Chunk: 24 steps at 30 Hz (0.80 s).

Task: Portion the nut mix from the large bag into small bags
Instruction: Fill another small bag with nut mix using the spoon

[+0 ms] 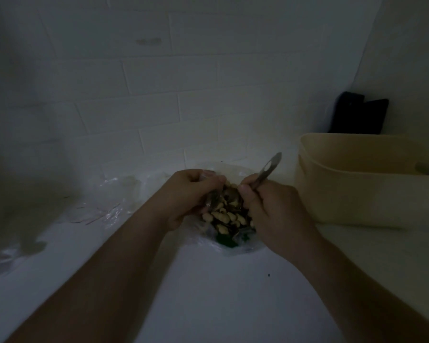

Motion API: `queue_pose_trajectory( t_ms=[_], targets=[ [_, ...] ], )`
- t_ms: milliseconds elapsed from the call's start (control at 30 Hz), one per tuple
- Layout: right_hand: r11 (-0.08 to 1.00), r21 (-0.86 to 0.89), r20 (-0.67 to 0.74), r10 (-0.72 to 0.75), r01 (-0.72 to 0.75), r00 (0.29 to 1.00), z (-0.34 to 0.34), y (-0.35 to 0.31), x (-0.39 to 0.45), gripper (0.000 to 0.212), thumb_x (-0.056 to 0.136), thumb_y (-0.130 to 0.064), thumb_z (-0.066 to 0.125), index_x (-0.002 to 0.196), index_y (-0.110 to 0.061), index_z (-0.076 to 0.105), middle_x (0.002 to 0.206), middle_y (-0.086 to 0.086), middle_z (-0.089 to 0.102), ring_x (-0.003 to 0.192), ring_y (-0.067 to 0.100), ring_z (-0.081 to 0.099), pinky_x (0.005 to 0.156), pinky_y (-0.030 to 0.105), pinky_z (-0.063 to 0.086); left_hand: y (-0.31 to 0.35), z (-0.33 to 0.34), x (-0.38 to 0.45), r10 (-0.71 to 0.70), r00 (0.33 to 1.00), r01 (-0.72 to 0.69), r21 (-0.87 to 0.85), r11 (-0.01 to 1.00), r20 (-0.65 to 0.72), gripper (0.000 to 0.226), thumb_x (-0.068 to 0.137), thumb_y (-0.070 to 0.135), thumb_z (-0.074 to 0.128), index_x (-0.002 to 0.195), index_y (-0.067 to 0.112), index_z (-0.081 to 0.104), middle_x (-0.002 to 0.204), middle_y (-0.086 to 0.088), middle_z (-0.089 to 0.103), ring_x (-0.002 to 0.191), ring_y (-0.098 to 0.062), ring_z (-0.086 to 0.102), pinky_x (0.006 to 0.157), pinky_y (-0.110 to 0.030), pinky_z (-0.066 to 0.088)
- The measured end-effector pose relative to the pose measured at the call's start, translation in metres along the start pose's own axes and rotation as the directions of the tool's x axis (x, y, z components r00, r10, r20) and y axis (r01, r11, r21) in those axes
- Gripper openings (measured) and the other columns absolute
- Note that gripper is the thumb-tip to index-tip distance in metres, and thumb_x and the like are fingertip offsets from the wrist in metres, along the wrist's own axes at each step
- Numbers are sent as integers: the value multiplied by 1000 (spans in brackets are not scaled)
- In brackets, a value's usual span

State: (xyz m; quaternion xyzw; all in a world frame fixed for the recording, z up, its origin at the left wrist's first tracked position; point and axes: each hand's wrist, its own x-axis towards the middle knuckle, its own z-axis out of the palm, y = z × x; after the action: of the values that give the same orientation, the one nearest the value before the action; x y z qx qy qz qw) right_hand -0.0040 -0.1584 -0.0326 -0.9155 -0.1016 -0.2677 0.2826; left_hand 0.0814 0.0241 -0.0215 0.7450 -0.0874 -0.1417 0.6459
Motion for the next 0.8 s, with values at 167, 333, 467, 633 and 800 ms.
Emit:
queue_pose_trajectory(
  t_ms=[167,333,467,633,800],
  targets=[
    [949,182,-36,269,-258,963,-3,10,2,29,109,-40,41,95,-28,64,75,-9,72,66,1,68,66,25,56,-2,-1,2,38,999,-36,-115,993,17,37,91,27,79,125,17,69,104,-6,70,71,-8,63,67,-25,55],
    [875,326,-79,403,-359,912,-8,15,6,31,109,-37,42,90,-25,64,70,-5,74,61,6,71,70,35,60,-1,-8,4,120,989,-129,-124,984,-81,46,88,18,81,132,20,66,110,-8,74,72,-5,70,60,-19,54],
    [876,346,-149,404,-335,903,-13,19,7,33,109,-39,43,87,-26,64,71,-7,74,62,9,70,75,47,61,-2,-11,5,185,980,-189,-49,981,-66,64,76,24,85,136,22,64,120,4,75,91,-1,71,61,-8,51],
    [889,394,-229,340,-233,912,-24,18,8,26,108,-36,47,89,-27,62,73,-8,72,62,9,69,65,31,58,-5,-7,3,274,959,-269,63,961,-73,64,71,19,91,130,24,66,115,10,76,85,6,70,72,-12,54],
    [913,392,-336,257,-114,906,-37,9,8,20,106,-38,48,92,-31,61,75,-9,72,64,6,70,60,15,54,-11,3,1,328,944,-303,280,911,-44,69,73,31,94,136,27,66,113,21,74,97,15,67,81,-13,57]
  ],
)
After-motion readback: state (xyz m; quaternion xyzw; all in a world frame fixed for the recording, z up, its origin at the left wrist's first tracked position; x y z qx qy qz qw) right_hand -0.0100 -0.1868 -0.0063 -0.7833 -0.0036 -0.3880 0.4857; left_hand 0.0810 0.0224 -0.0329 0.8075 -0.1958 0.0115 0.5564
